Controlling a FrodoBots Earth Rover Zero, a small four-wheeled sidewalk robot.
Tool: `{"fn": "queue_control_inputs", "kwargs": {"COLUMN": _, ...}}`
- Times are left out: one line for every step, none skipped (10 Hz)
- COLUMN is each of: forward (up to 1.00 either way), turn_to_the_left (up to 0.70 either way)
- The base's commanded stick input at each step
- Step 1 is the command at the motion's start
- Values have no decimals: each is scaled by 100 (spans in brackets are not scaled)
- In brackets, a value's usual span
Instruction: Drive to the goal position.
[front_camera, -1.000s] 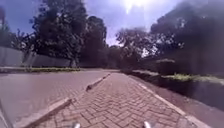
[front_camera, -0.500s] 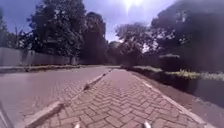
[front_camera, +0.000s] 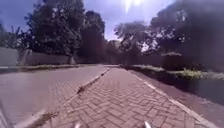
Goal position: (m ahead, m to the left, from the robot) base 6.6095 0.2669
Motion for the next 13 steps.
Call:
{"fn": "queue_control_inputs", "kwargs": {"forward": 70, "turn_to_the_left": 0}}
{"fn": "queue_control_inputs", "kwargs": {"forward": 70, "turn_to_the_left": 0}}
{"fn": "queue_control_inputs", "kwargs": {"forward": 70, "turn_to_the_left": 0}}
{"fn": "queue_control_inputs", "kwargs": {"forward": 70, "turn_to_the_left": 0}}
{"fn": "queue_control_inputs", "kwargs": {"forward": 70, "turn_to_the_left": 0}}
{"fn": "queue_control_inputs", "kwargs": {"forward": 70, "turn_to_the_left": 0}}
{"fn": "queue_control_inputs", "kwargs": {"forward": 70, "turn_to_the_left": 0}}
{"fn": "queue_control_inputs", "kwargs": {"forward": 70, "turn_to_the_left": 0}}
{"fn": "queue_control_inputs", "kwargs": {"forward": 70, "turn_to_the_left": 0}}
{"fn": "queue_control_inputs", "kwargs": {"forward": 70, "turn_to_the_left": 0}}
{"fn": "queue_control_inputs", "kwargs": {"forward": 70, "turn_to_the_left": 0}}
{"fn": "queue_control_inputs", "kwargs": {"forward": 70, "turn_to_the_left": 0}}
{"fn": "queue_control_inputs", "kwargs": {"forward": 70, "turn_to_the_left": 0}}
